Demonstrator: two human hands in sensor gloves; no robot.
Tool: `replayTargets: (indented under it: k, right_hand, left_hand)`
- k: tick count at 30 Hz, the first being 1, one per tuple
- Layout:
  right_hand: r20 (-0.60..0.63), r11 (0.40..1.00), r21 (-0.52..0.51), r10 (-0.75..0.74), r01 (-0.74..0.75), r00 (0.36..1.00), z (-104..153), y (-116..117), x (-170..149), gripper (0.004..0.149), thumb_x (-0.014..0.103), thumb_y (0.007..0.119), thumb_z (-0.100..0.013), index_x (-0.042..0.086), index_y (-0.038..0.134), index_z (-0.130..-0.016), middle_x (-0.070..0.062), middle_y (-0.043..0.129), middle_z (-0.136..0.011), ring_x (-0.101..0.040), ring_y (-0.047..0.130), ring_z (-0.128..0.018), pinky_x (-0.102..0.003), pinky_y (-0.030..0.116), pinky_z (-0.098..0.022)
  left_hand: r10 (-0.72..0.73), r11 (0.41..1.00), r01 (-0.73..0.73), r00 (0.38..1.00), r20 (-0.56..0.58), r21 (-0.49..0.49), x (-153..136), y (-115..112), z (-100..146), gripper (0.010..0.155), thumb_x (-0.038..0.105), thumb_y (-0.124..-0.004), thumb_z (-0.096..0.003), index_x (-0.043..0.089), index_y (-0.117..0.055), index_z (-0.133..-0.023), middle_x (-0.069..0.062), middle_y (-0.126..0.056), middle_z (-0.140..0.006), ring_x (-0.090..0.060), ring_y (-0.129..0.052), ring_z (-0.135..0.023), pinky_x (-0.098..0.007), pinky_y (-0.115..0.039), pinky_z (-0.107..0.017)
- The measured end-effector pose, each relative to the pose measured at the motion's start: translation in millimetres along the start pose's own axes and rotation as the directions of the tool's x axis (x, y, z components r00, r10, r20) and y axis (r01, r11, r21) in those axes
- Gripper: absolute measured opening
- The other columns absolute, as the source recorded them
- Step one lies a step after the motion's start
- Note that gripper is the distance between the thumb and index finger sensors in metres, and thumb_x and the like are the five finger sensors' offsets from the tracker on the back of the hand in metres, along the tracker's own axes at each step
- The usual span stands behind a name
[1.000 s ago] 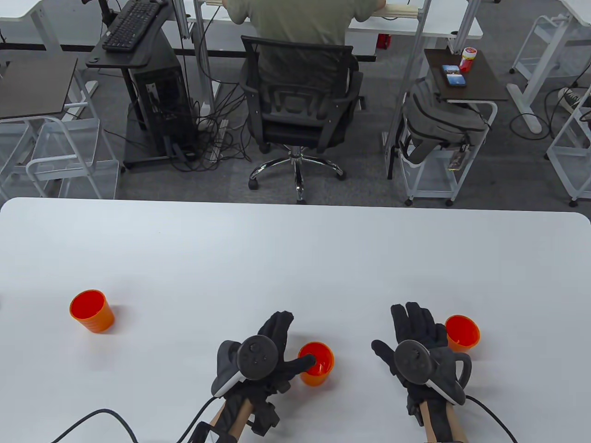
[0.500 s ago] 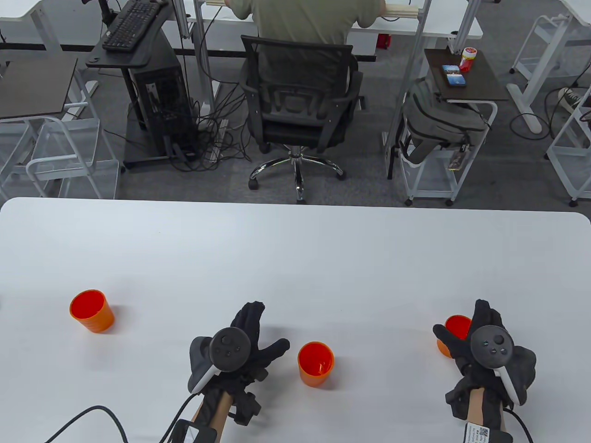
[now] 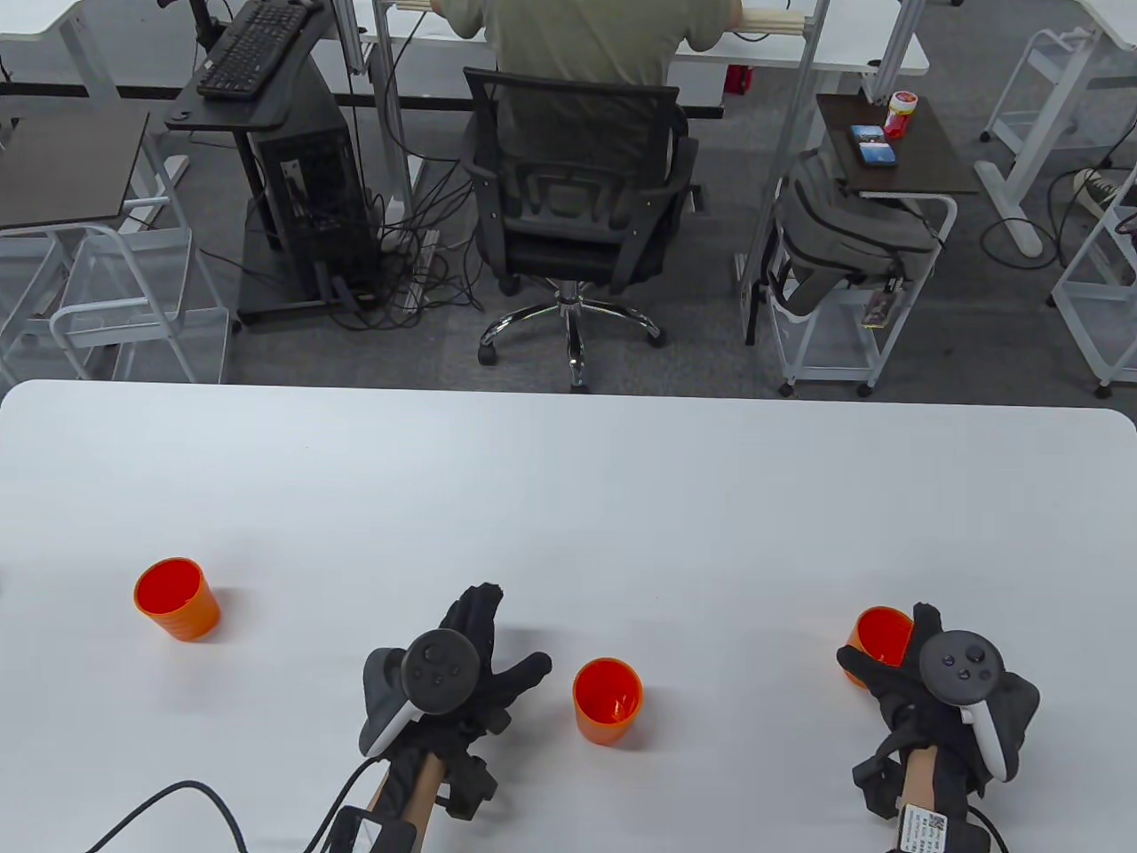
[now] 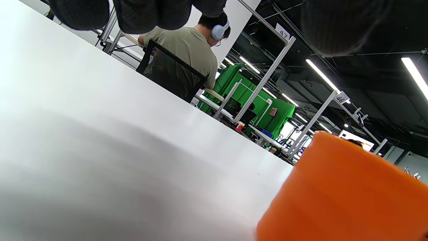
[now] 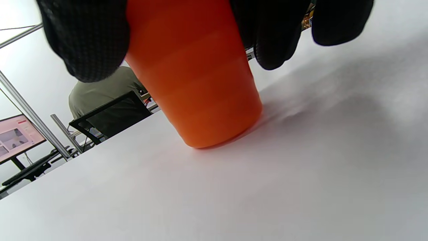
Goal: Nest cup into cup
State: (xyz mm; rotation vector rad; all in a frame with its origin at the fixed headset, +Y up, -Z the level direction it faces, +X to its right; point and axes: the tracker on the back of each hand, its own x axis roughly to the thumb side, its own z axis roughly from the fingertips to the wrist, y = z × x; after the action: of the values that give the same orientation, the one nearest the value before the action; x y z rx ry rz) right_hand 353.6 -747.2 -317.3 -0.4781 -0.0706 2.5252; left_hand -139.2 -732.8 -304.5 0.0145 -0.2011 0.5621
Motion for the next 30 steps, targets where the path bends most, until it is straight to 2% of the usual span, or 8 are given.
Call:
replayTargets:
  k: [7, 11, 19, 24, 30]
  right_hand:
    - [0.001, 0.994, -0.042, -0.1, 0.099, 0.995, 2, 0, -1, 0.102, 0.051, 0.09, -0.044, -0.003, 0.037, -0.113, -0.03, 0.057, -0.109, -0.047, 0.076, -0.091, -0.066, 0.062, -0.065]
    - [0.063, 0.988, -0.054, -0.138, 0.141, 0.988, 6, -6, 12, 0.103, 0.053, 0.091, -0.043, -0.001, 0.039, -0.113, -0.029, 0.058, -0.108, -0.047, 0.077, -0.09, -0.068, 0.063, -0.064]
    - [0.331, 0.984, -0.03, -0.158, 0.177, 0.931, 30, -13, 82, 0.104, 0.056, 0.091, -0.043, -0.001, 0.041, -0.114, -0.027, 0.06, -0.108, -0.047, 0.078, -0.089, -0.067, 0.066, -0.062]
    - [0.505, 0.985, 0.06, -0.168, 0.16, 0.846, 57, -2, 136, 0.104, 0.057, 0.09, -0.043, -0.002, 0.042, -0.114, -0.028, 0.062, -0.107, -0.046, 0.079, -0.088, -0.067, 0.067, -0.061]
    - [0.63, 0.978, 0.168, -0.205, 0.126, 0.749, 89, 19, 180, 0.104, 0.058, 0.09, -0.043, -0.002, 0.042, -0.114, -0.027, 0.063, -0.106, -0.046, 0.08, -0.087, -0.067, 0.067, -0.061]
  left_hand:
    - [-0.002, 1.0, 0.002, 1.0, 0.0, 0.003, -1, 0, 0, 0.101, 0.07, -0.07, -0.0488, 0.003, -0.037, -0.117, -0.029, -0.049, -0.122, -0.054, -0.059, -0.107, -0.07, -0.061, -0.072]
    - [-0.004, 1.0, 0.004, 1.0, 0.0, 0.005, -1, 0, -1, 0.1, 0.07, -0.07, -0.0489, 0.003, -0.037, -0.117, -0.029, -0.049, -0.122, -0.054, -0.059, -0.107, -0.07, -0.061, -0.072]
    - [-0.017, 1.0, 0.017, 1.0, 0.005, 0.0, -1, -1, -1, 0.1, 0.07, -0.07, -0.049, 0.004, -0.037, -0.117, -0.029, -0.049, -0.122, -0.054, -0.058, -0.107, -0.07, -0.061, -0.072]
    - [-0.021, 1.0, 0.021, 1.0, 0.01, -0.004, 0, -2, -1, 0.1, 0.07, -0.07, -0.049, 0.003, -0.037, -0.117, -0.029, -0.049, -0.122, -0.054, -0.058, -0.107, -0.07, -0.061, -0.072]
    - [-0.02, 1.0, 0.02, 1.0, 0.007, 0.0, -1, -2, -1, 0.1, 0.07, -0.07, -0.0489, 0.003, -0.037, -0.117, -0.03, -0.049, -0.122, -0.054, -0.058, -0.107, -0.07, -0.061, -0.072]
